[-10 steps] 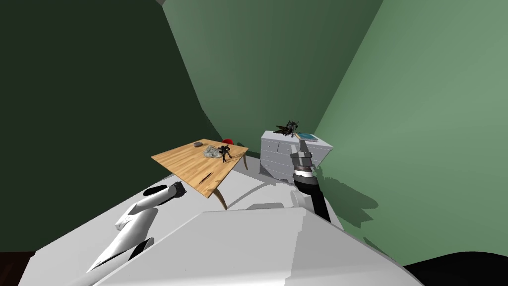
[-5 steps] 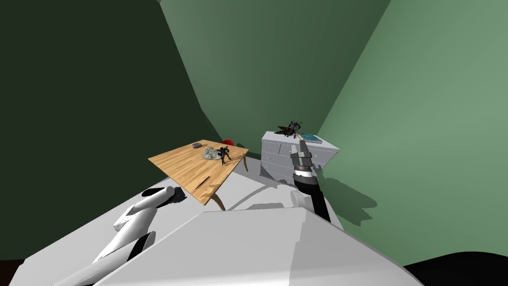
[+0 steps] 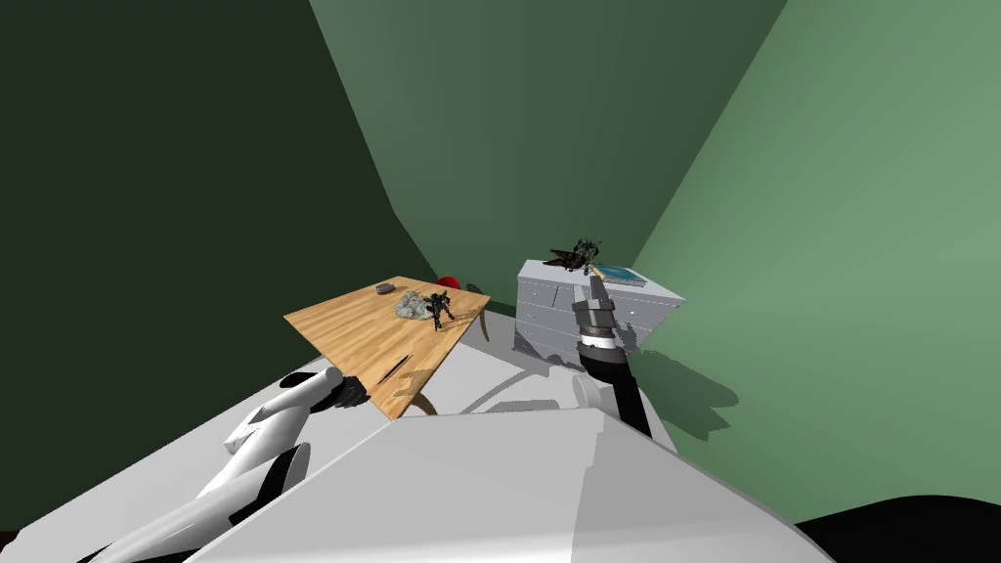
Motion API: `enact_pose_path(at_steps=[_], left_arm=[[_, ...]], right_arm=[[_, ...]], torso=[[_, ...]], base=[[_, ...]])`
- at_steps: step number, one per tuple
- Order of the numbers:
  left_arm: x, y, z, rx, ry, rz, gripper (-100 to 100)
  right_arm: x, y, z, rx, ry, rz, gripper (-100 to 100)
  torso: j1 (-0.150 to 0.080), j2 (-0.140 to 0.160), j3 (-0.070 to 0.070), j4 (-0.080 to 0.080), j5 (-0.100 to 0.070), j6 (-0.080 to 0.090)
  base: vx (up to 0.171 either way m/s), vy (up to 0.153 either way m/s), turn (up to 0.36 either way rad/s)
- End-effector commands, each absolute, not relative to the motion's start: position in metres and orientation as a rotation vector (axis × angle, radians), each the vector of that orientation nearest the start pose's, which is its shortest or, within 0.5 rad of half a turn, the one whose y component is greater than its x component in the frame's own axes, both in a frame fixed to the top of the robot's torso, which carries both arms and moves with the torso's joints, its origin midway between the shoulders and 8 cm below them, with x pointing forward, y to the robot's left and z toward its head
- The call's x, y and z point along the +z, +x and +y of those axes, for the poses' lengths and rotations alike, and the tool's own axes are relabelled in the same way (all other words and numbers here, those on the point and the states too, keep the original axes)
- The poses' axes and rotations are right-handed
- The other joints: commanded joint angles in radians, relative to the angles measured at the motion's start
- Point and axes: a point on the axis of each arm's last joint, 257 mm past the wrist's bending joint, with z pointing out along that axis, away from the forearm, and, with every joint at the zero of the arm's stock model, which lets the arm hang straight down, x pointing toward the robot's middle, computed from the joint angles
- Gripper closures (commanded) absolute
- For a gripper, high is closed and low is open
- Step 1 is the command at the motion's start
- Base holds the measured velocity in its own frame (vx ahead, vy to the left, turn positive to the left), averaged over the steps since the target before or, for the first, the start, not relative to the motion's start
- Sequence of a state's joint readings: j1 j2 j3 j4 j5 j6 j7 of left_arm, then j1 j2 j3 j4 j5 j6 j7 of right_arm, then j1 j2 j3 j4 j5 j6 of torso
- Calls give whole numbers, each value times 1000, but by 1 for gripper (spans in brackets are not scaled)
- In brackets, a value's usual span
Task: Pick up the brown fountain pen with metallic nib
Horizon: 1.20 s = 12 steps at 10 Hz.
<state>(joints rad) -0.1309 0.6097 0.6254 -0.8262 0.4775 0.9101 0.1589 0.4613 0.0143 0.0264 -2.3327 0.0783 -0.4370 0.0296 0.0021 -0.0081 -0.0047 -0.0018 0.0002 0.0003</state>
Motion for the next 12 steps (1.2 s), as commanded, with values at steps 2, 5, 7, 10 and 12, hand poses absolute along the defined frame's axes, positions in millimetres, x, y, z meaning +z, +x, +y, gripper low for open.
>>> enact_pose_path(at_steps=[2,5,7,10,12], left_arm=[[-460,287,636,-308,-2751,738,-100],[-473,270,620,-266,-2863,703,-100],[-479,260,610,-239,-2921,687,-100],[-489,243,590,-186,-3033,657,-100],[-493,233,579,-153,-3089,643,-100]], right_arm=[[48,348,-259,1267,593,633,0],[48,348,-259,1267,593,633,0],[48,348,-259,1267,593,633,0],[48,348,-259,1267,593,633,0],[48,348,-259,1267,593,633,0]], torso=[[0,1,0,0,0,0],[0,1,0,0,0,0],[1,-2,-1,-1,0,0],[1,-3,-2,-1,0,0],[2,-2,-2,-1,0,0]], base=[[108,16,-1],[124,29,1],[132,29,-3],[165,35,-3],[136,49,-6]])
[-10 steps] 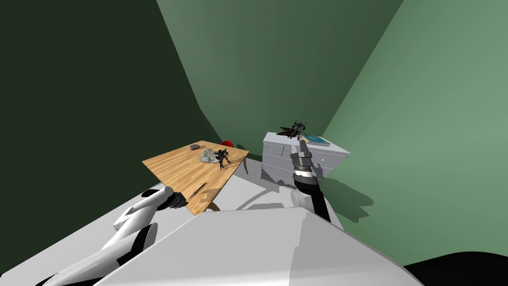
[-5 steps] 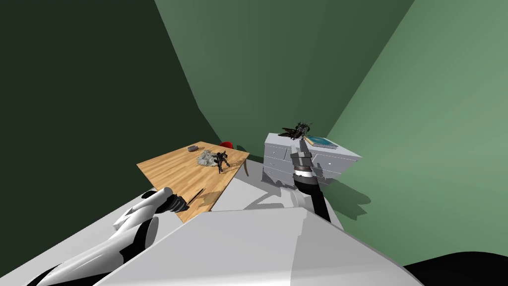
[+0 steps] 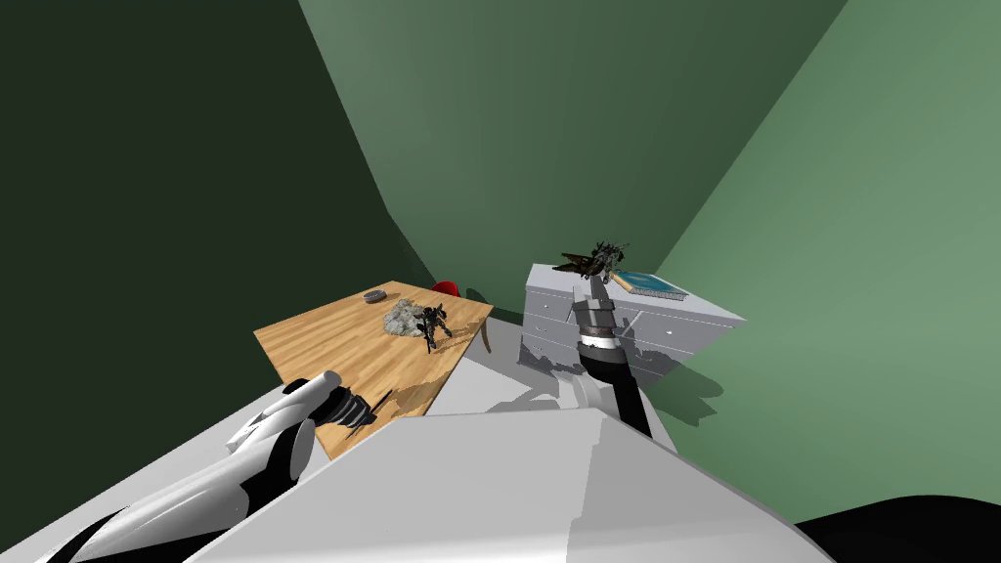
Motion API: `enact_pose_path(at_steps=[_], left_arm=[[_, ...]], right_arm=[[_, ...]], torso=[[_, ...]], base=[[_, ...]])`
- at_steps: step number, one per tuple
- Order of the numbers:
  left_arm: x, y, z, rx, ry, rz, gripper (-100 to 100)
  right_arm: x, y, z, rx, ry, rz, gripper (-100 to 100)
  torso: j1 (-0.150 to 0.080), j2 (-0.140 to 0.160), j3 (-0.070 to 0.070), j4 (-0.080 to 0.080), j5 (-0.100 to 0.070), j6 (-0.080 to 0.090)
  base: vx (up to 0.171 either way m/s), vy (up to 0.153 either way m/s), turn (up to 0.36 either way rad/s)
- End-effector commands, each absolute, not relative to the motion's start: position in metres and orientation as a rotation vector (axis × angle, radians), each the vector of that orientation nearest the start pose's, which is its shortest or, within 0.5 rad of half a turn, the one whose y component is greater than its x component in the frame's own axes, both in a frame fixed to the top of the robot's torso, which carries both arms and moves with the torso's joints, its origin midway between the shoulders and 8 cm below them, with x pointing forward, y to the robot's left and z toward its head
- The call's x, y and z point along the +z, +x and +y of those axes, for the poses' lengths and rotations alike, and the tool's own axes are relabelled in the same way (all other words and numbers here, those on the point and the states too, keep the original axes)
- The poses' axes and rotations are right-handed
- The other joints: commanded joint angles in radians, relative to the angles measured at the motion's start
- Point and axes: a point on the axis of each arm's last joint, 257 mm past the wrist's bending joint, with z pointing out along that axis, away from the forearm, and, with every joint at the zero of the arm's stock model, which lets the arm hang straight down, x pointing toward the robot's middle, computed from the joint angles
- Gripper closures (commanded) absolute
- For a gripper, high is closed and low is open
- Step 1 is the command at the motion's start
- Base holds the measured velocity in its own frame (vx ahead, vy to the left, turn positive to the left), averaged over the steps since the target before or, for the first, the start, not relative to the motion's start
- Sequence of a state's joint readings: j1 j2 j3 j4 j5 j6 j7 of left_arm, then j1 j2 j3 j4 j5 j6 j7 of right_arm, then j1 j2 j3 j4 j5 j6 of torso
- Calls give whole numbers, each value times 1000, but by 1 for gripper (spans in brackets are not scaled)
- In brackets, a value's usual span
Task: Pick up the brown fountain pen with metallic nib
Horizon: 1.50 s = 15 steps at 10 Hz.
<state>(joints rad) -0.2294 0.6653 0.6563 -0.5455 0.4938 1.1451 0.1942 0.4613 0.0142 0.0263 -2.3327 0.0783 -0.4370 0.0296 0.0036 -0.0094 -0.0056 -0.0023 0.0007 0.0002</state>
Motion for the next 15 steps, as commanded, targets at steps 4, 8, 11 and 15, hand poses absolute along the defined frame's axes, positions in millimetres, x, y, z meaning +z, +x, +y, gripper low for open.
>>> enact_pose_path(at_steps=[4,8,11,15], left_arm=[[-498,232,581,-165,-3074,610,-100],[-507,225,576,-168,-3080,561,-100],[-515,220,570,-170,-3089,525,-100],[-514,221,571,-169,-3089,531,100]], right_arm=[[48,348,-259,1267,593,633,0],[48,348,-259,1267,593,633,0],[48,348,-259,1267,593,633,0],[48,348,-259,1267,593,633,0]], torso=[[-2,9,5,2,0,0],[-1,12,7,3,0,0],[-1,11,7,3,0,0],[-2,9,5,2,-1,0]], base=[[6,21,-60],[-31,32,-76],[-28,29,-82],[-3,3,-4]])
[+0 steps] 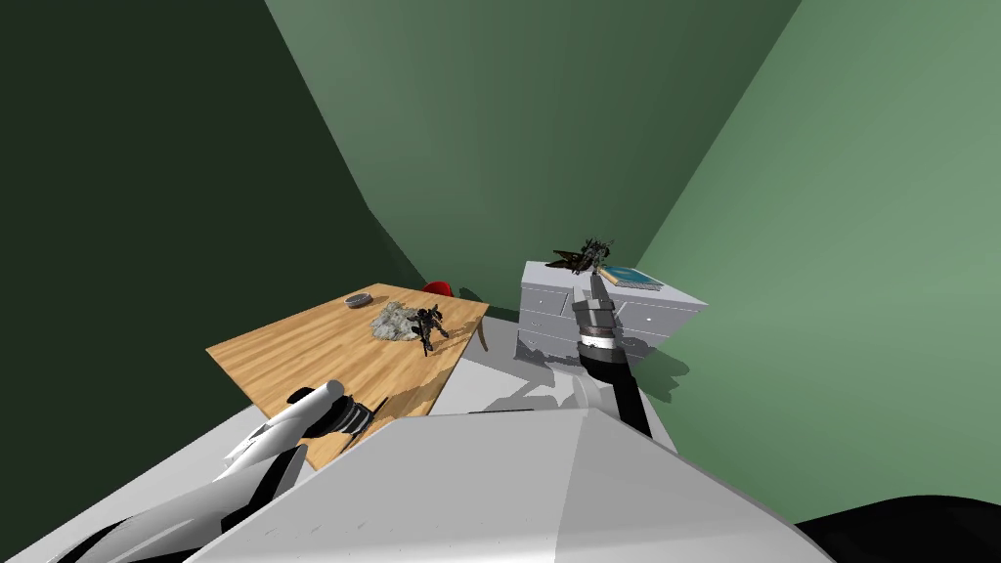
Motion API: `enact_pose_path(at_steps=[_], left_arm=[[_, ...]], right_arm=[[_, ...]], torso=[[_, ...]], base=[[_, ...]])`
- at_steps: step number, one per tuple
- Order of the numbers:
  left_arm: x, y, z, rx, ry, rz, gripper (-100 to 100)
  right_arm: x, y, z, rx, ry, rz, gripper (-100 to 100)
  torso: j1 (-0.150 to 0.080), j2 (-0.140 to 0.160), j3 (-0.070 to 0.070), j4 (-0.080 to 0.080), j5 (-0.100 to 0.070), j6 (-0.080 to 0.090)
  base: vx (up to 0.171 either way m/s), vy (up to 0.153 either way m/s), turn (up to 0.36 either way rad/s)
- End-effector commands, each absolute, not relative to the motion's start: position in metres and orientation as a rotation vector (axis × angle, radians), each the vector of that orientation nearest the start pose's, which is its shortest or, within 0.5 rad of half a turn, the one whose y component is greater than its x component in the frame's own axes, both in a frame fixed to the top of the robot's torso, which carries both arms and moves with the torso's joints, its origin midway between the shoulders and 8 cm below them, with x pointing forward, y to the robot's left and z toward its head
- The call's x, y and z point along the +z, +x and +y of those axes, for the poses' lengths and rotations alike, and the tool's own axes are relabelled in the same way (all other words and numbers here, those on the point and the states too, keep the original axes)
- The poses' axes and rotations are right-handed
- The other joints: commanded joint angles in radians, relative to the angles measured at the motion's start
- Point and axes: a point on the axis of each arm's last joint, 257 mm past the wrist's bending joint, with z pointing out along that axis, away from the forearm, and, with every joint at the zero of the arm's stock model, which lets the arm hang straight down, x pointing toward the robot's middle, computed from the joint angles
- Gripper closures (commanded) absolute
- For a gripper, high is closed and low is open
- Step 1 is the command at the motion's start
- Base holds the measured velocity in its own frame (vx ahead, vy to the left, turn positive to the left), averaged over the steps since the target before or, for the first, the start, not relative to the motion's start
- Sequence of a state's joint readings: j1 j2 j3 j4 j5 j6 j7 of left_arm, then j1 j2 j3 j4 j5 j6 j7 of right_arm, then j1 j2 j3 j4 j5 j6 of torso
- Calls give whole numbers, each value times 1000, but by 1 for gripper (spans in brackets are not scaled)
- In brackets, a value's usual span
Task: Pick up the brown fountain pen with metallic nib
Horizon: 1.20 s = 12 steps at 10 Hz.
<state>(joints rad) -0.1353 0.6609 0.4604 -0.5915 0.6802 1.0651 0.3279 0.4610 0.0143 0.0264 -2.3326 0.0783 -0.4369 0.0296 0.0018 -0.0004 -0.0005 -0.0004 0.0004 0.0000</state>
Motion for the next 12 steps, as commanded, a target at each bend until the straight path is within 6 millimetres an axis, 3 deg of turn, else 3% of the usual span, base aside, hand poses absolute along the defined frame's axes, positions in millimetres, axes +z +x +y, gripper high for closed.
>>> enact_pose_path(at_steps=[1,2,3,4,12], left_arm=[[-514,221,571,-170,-3088,531,100],[-514,221,571,-169,-3088,531,100],[-514,221,571,-169,-3088,531,0],[-509,224,574,-168,-3083,549,100],[-492,236,583,-164,-3073,647,100]], right_arm=[[48,348,-259,1267,593,633,0],[48,348,-259,1267,593,633,0],[48,348,-259,1267,593,633,0],[48,348,-259,1267,593,633,0],[48,348,-259,1267,593,633,0]], torso=[[0,0,0,0,0,0],[0,0,0,0,0,0],[0,0,0,0,0,0],[0,0,0,0,0,0],[-2,-2,-1,0,-1,0]], base=[[0,0,0],[0,0,0],[0,0,0],[26,-14,110],[30,-31,84]])
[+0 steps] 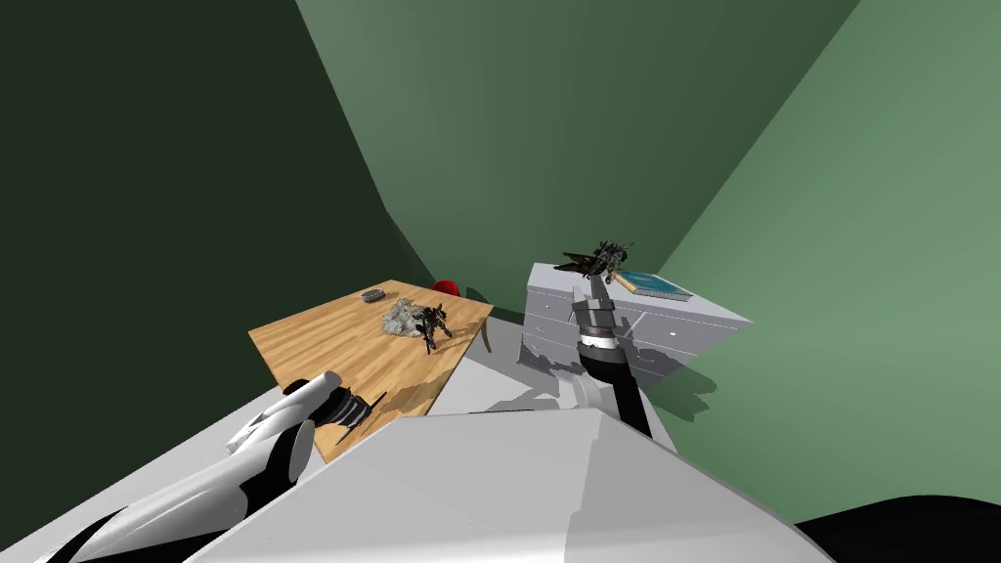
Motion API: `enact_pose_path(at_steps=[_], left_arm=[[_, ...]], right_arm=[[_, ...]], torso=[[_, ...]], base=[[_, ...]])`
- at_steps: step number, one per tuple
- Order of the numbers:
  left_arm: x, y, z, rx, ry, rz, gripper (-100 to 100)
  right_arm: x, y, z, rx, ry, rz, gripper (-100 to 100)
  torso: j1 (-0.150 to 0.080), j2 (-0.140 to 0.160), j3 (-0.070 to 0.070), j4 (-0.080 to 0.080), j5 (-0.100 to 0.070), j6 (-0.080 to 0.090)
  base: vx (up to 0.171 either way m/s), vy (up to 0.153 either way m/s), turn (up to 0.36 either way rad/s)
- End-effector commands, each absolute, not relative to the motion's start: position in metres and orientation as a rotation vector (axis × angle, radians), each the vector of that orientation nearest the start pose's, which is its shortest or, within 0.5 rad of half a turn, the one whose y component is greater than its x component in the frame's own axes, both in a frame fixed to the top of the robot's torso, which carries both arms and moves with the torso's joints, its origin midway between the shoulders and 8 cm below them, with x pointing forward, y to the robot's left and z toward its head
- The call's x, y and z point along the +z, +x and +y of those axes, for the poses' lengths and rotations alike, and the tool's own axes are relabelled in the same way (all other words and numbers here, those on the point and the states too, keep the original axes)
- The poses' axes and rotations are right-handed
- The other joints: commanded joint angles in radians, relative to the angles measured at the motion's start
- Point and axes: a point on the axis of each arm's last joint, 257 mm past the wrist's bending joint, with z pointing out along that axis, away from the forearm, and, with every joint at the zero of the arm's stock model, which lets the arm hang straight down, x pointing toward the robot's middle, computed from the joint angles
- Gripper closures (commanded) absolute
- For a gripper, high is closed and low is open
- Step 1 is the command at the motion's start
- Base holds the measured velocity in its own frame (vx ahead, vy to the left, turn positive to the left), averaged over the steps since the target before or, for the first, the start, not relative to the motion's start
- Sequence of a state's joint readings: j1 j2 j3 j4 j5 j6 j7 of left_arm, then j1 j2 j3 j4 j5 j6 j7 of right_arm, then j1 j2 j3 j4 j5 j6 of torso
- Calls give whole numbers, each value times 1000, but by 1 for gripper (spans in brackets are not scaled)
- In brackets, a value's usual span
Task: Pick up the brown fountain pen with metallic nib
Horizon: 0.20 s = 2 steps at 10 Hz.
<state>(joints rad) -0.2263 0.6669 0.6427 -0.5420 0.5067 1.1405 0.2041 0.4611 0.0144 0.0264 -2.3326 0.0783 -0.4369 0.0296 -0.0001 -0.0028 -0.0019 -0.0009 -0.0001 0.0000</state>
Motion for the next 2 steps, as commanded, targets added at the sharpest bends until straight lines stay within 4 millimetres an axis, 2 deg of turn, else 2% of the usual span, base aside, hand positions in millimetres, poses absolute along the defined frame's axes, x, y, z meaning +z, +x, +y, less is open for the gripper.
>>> enact_pose_path(at_steps=[1,2], left_arm=[[-493,236,583,-164,-3073,636,100],[-493,236,583,-164,-3073,641,0]], right_arm=[[48,348,-259,1267,593,633,0],[48,348,-259,1267,593,633,0]], torso=[[0,0,0,0,0,0],[1,1,0,0,0,0]], base=[[16,-14,17],[0,0,0]])
